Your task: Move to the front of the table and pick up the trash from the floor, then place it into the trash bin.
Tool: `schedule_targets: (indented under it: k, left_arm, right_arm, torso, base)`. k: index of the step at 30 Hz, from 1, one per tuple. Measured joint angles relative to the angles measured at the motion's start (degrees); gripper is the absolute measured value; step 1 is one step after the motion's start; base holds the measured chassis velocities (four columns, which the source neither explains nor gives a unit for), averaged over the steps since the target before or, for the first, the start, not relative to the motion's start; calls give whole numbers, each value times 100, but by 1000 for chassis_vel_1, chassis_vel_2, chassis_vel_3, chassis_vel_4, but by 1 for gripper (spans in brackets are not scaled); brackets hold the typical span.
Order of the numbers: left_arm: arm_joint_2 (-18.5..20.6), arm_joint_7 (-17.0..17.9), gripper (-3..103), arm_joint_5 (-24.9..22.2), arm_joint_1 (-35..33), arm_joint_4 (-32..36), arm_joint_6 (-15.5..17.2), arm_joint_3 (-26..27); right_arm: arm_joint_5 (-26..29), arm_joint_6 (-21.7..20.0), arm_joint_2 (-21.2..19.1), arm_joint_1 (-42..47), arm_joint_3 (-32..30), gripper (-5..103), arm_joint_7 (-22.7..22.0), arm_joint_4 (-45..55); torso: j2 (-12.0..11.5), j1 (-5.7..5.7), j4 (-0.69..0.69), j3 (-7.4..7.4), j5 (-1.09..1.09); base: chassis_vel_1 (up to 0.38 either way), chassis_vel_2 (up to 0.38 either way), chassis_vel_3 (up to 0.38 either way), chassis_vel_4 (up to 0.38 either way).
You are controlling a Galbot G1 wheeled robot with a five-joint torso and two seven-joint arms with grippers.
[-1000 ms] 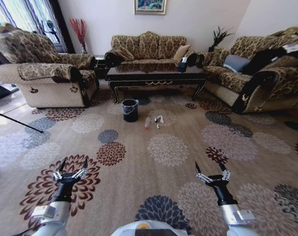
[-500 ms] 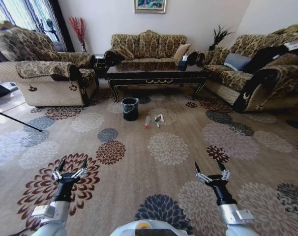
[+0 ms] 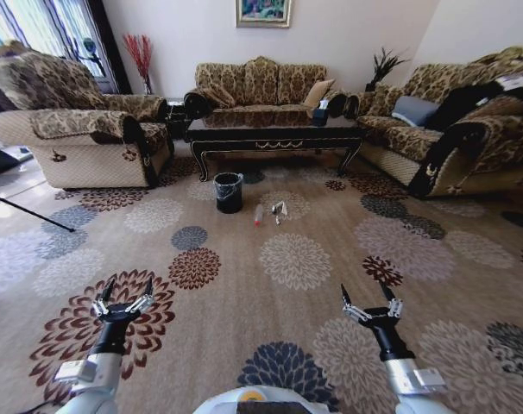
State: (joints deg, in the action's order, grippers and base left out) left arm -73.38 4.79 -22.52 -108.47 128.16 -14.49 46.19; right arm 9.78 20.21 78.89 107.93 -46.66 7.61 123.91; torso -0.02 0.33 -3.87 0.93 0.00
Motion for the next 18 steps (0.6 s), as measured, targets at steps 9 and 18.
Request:
schedule_targets:
  k: [9,18]
  left_arm:
    - [-32,0,100,37,35,-53,-53,0]
    - [-31,-2,100,166,30,-95,-9,9]
  right_arm:
    - [5,3,7,-9,10,100,16,-14]
    - [1,2,10,-13,15,100,12,-18]
  torso:
    - [0,3,0,15,0]
    - [0,6,0,28,0]
  base:
    - [-25,11,18,-21]
    - [-99,108,114,-109]
